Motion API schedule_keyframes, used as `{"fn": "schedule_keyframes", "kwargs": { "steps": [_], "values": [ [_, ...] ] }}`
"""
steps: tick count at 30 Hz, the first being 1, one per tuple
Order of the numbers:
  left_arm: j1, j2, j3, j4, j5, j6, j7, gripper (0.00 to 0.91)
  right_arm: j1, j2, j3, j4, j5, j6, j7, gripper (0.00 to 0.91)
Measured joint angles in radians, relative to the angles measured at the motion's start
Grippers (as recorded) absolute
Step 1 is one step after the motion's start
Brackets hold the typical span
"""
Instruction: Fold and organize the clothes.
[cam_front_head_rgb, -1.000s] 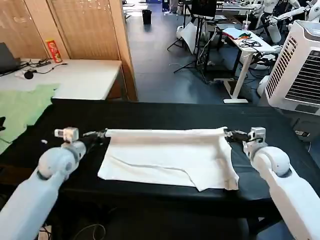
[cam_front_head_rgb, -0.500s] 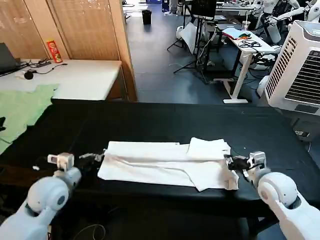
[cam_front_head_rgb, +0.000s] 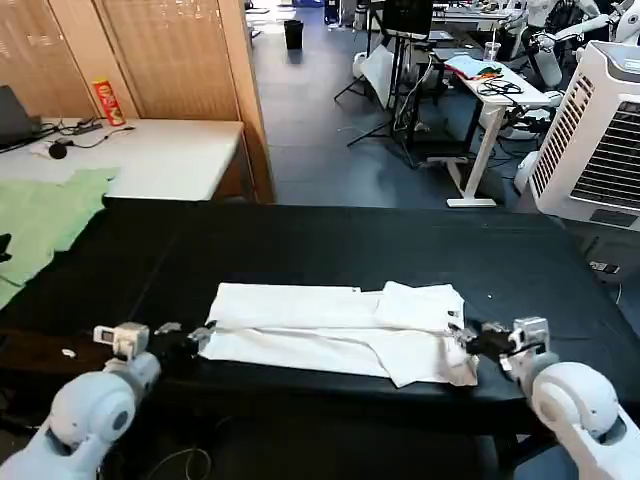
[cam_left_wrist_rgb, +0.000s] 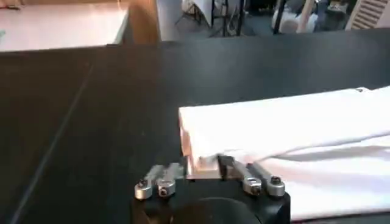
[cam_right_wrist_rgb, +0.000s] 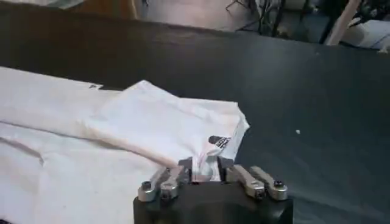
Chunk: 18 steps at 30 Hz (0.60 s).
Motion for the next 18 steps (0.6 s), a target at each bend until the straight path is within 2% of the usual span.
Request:
{"fn": "schedule_keyframes", "kwargs": {
  "steps": [6, 13, 14, 15, 18],
  "values": [
    [-0.13, -0.047, 0.044, 0.086, -0.031, -0.037, -0.012, 0.878, 0.139, 0.078, -0.067, -0.128, -0.069, 0.049, 0.008, 0.878],
    [-0.234, -0.111, 0.114, 0.228, -0.061, -0.042, -0.001, 0.878, 0.267, 0.155, -0.152, -0.303, -0.091, 0.057, 0.008, 0.878],
    [-0.244, -0.116, 0.121, 0.244, -0.066, -0.042, 0.006, 0.878, 0.276, 0.163, -0.157, -0.32, -0.096, 0.058, 0.008, 0.858],
    [-0.254, -0.121, 0.127, 0.265, -0.067, -0.042, 0.013, 0.878, 0.283, 0.172, -0.161, -0.337, -0.101, 0.061, 0.007, 0.78],
    [-0.276, -0.133, 0.144, 0.308, -0.065, -0.044, 0.03, 0.878, 0.294, 0.193, -0.166, -0.372, -0.115, 0.064, 0.003, 0.761]
  ]
}}
